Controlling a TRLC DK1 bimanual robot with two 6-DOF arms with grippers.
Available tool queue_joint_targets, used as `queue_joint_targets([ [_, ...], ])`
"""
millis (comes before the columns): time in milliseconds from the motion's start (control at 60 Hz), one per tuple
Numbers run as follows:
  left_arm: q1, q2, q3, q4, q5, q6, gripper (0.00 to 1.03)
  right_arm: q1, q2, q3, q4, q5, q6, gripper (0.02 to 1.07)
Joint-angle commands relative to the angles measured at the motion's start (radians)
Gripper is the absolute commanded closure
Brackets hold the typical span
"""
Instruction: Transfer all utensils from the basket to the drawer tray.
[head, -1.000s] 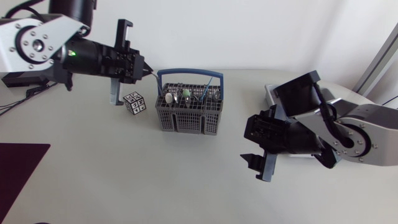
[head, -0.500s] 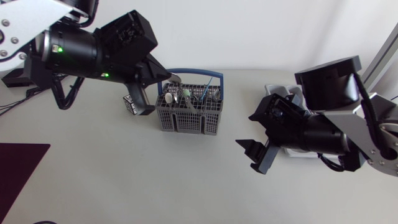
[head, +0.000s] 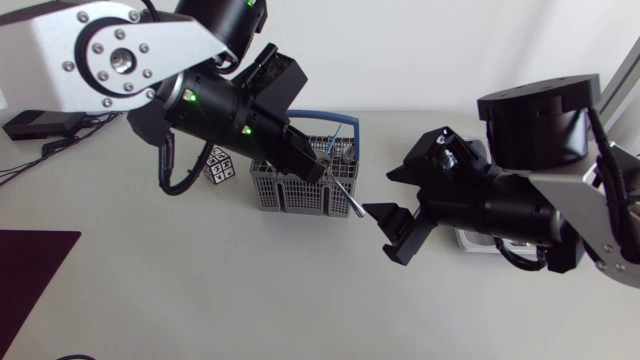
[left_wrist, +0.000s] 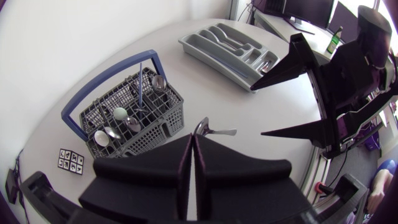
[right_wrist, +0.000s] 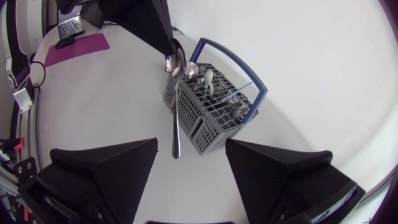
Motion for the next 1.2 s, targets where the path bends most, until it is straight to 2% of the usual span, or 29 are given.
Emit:
queue_joint_targets([
  [0, 0.004, 0.032, 0.052, -0.018, 0.025, -0.066, 1.0, 0.017, 0.033, 0.027, 0.029, 0.004, 0.04, 0.43],
  [117, 0.009, 0.061, 0.076, -0.048, 0.061, -0.096, 1.0, 0.033, 0.066, 0.041, 0.063, 0.004, 0.05, 0.52],
  [250, 0.011, 0.078, 0.098, -0.062, 0.085, -0.116, 1.0, 0.053, 0.117, 0.057, 0.105, 0.023, 0.06, 0.53],
  [417, 0.012, 0.089, 0.116, -0.074, 0.099, -0.122, 1.0, 0.079, 0.165, 0.06, 0.158, 0.05, 0.058, 0.74],
  [683, 0.014, 0.094, 0.119, -0.079, 0.118, -0.122, 1.0, 0.079, 0.195, 0.055, 0.204, 0.059, 0.043, 1.02],
  [1133, 0.027, 0.084, 0.125, -0.09, 0.151, -0.129, 1.0, 0.086, 0.224, 0.032, 0.221, 0.056, 0.027, 1.02],
  [1183, 0.029, 0.078, 0.127, -0.088, 0.153, -0.13, 0.97, 0.086, 0.223, 0.029, 0.22, 0.056, 0.027, 1.02],
])
